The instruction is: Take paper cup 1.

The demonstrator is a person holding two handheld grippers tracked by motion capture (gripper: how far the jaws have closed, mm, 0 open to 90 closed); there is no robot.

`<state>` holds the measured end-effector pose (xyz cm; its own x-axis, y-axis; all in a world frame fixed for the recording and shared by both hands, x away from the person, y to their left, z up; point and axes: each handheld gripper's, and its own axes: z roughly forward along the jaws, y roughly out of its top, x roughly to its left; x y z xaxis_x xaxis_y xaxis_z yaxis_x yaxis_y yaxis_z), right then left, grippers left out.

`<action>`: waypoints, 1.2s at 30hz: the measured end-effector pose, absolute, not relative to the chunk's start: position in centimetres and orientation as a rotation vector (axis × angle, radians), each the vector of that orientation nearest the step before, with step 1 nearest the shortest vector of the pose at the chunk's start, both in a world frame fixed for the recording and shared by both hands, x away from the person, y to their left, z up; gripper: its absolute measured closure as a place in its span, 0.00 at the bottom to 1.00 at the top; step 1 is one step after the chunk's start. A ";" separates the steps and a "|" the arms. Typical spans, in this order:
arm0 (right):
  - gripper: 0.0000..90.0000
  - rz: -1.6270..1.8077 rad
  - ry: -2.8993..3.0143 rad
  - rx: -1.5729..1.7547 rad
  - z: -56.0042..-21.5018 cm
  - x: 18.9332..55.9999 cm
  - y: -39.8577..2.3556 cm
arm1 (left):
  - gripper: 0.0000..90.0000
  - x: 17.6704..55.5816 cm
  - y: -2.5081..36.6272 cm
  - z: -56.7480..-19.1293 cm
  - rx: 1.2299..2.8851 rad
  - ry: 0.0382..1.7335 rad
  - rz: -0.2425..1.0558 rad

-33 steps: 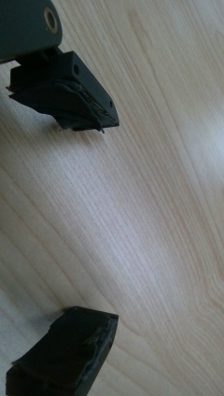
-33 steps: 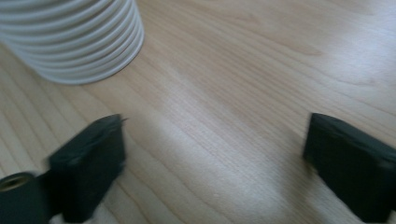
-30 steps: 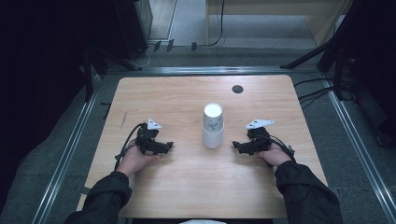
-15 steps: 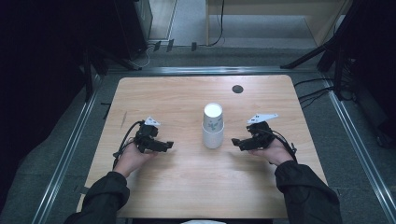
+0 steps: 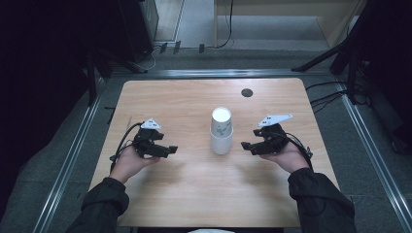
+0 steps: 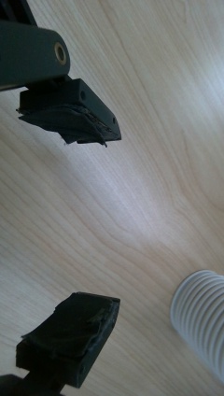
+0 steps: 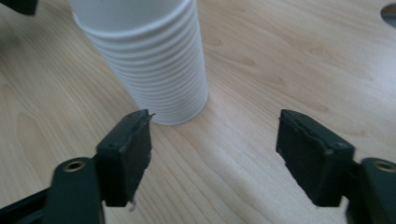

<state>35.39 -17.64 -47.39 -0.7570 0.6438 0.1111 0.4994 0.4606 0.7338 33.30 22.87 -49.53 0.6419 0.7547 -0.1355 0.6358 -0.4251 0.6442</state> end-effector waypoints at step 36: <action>0.29 1.267 2.741 0.592 -41.0 38.9 -13.4 | 0.19 32.6 23.2 -48.2 2.156 1.015 0.182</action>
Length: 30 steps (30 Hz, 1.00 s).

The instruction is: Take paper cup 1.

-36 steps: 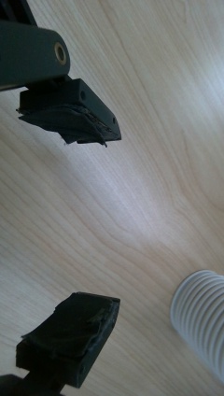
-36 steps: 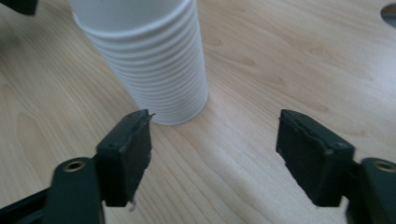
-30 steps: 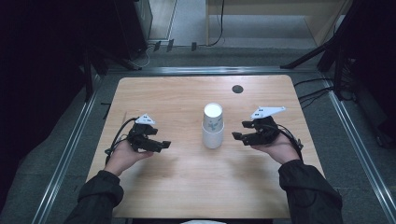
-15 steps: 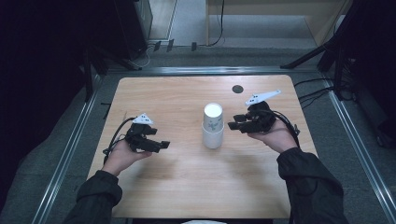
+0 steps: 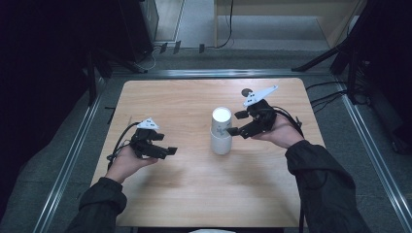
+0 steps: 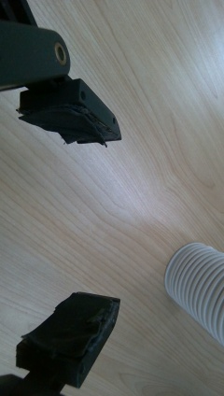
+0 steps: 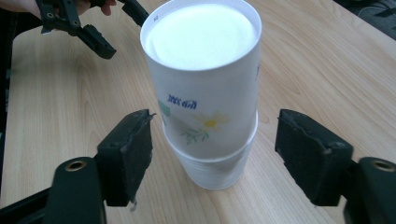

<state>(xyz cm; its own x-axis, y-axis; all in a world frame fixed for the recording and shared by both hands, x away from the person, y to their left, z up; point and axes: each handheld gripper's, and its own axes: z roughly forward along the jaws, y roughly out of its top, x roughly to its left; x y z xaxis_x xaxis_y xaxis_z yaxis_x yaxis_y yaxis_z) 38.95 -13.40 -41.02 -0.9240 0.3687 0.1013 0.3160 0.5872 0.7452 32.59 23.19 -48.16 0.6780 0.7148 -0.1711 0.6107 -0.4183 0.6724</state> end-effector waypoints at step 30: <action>0.33 1.203 2.776 0.465 -41.4 39.9 -10.5 | 0.19 32.6 23.4 -47.9 2.111 0.977 0.118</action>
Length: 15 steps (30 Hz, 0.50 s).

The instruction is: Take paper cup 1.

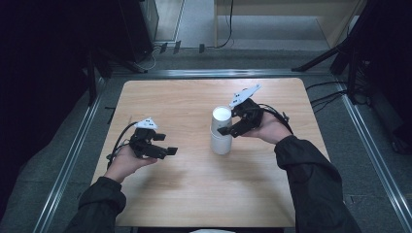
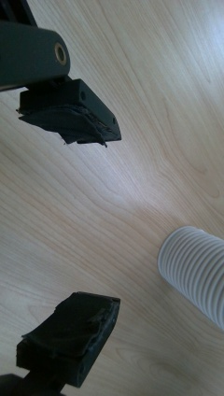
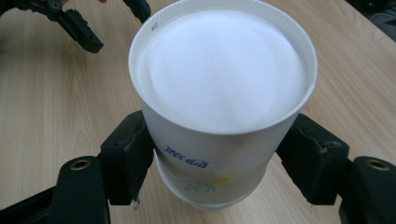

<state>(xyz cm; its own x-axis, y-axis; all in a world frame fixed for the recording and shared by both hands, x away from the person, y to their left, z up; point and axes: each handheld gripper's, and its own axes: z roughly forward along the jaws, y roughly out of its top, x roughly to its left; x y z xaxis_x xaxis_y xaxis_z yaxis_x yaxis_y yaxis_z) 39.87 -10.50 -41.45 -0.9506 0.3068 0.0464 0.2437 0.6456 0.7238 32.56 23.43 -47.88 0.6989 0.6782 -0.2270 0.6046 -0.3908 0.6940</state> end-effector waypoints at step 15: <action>0.35 1.180 2.795 0.442 -37.4 39.3 -10.5 | 0.19 32.5 23.5 -47.6 2.083 0.971 0.114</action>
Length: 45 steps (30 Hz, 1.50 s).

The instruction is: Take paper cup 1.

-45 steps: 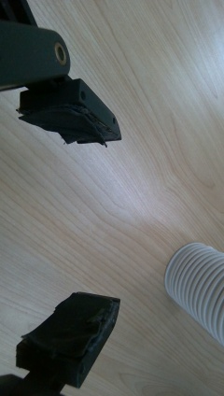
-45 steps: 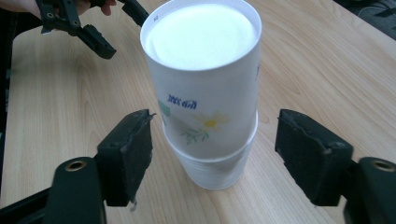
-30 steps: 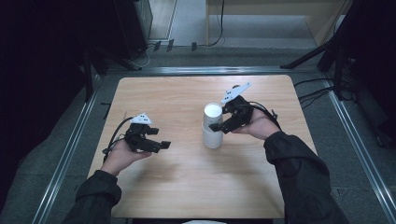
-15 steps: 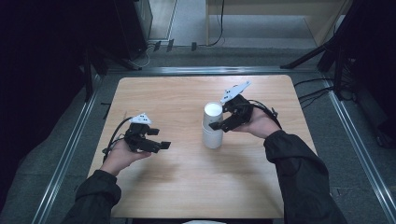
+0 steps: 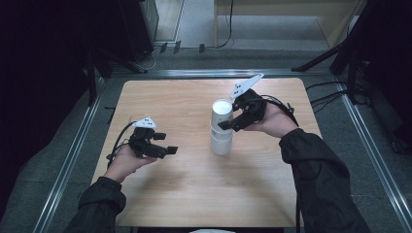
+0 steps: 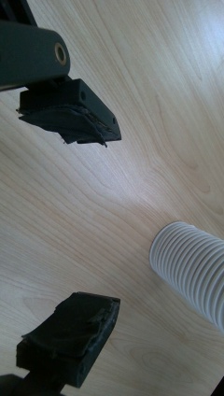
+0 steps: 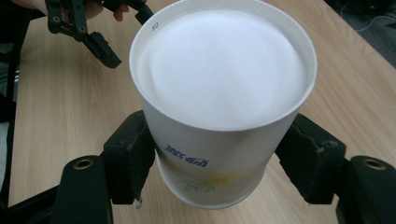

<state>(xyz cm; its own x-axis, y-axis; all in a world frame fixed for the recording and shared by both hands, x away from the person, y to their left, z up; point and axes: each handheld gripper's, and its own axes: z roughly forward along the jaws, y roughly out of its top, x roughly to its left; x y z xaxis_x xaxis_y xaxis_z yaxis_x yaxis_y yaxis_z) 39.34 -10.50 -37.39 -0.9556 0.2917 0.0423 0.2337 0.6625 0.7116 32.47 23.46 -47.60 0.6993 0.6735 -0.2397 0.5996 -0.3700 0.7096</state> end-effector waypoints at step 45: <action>0.37 1.248 2.844 0.364 -40.4 31.8 -11.2 | 0.19 30.0 20.2 -46.1 2.092 0.765 0.093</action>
